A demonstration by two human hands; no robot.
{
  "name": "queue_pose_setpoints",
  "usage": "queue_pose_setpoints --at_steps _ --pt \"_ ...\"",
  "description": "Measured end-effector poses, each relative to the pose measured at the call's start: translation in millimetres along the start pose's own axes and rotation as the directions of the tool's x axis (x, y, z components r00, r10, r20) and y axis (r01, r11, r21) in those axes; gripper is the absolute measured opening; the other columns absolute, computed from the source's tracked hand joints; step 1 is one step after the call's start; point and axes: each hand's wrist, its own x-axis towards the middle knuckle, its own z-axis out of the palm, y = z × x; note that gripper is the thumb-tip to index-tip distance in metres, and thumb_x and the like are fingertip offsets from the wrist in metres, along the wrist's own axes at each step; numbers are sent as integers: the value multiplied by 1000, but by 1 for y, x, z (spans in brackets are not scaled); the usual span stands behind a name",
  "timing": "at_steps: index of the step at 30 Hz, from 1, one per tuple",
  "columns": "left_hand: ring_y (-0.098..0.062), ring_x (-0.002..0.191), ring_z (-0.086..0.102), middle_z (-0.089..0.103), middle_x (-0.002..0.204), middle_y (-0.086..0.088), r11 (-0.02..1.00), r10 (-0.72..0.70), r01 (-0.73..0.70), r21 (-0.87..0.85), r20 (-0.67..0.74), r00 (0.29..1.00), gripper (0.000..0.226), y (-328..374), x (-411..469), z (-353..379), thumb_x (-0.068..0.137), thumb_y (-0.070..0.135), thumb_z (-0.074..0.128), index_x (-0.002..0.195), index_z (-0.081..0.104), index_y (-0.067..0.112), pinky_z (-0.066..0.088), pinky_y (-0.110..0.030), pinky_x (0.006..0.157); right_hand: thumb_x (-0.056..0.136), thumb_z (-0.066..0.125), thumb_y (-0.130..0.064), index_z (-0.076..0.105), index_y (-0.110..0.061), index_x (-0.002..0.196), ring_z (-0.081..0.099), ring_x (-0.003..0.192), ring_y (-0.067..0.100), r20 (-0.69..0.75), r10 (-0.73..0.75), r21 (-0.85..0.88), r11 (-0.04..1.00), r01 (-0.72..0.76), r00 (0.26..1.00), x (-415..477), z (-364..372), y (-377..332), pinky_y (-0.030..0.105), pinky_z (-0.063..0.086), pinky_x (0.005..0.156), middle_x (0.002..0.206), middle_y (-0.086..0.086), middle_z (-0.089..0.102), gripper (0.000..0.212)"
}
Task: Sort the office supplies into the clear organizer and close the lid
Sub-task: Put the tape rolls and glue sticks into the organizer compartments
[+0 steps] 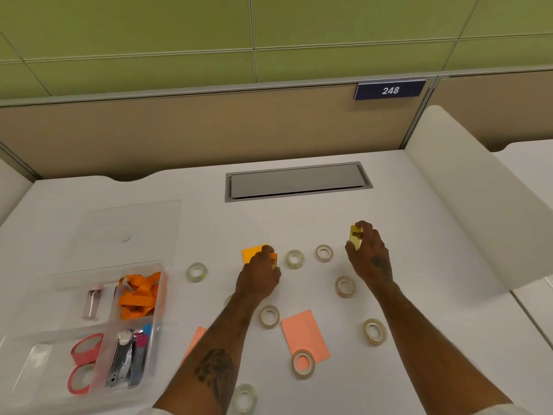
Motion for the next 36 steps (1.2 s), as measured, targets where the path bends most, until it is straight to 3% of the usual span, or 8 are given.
queue_pose_setpoints --at_steps 7,9,17,22,25,30,36 --pt "-33 107 57 54 123 -9 996 83 -78 40 -176 981 43 -30 -17 -66 96 30 51 137 38 28 49 -43 87 88 58 -25 36 -32 136 58 103 28 48 -99 98 991 94 994 -16 18 -53 37 44 88 122 6 56 53" --pt "-31 107 57 56 122 -9 996 86 -83 23 -217 972 41 -47 -23 -83 96 30 52 136 41 27 49 -43 88 88 57 -26 38 -30 136 57 102 29 55 -135 100 987 129 989 -21 27 -71 34 41 84 120 8 56 51" --pt "-23 102 56 55 111 -3 992 49 -82 -93 -313 949 36 -134 -63 -134 94 25 57 129 51 27 36 -28 79 90 56 -33 44 -31 127 60 98 28 93 -207 121 973 196 974 -58 73 -158 38 46 84 116 6 60 39" --pt "-21 97 57 55 113 -1 995 37 -64 -72 -326 945 34 -194 -84 -168 93 30 57 126 51 28 42 -30 82 89 56 -33 45 -33 129 59 101 26 129 -219 170 966 196 967 -98 106 -218 37 46 86 116 2 60 42" --pt "-24 101 59 57 116 0 996 22 -46 -71 -314 949 35 -234 -94 -188 92 32 59 126 51 29 51 -38 89 89 59 -28 46 -27 131 59 102 26 120 -256 208 951 228 959 -124 129 -255 36 46 85 116 4 61 44" --pt "-23 103 60 59 116 -1 996 1 -29 -85 -314 949 36 -298 -104 -209 91 28 64 125 53 26 52 -38 90 90 62 -28 49 -22 131 58 101 25 149 -285 188 948 256 947 -162 170 -304 37 47 86 116 7 60 43" --pt "-23 106 59 60 119 -3 995 -21 -8 -98 -288 957 38 -340 -108 -217 91 28 65 127 53 23 50 -36 94 89 60 -34 46 -28 129 58 98 21 216 -322 115 946 303 922 -185 202 -346 29 45 77 113 4 59 43"
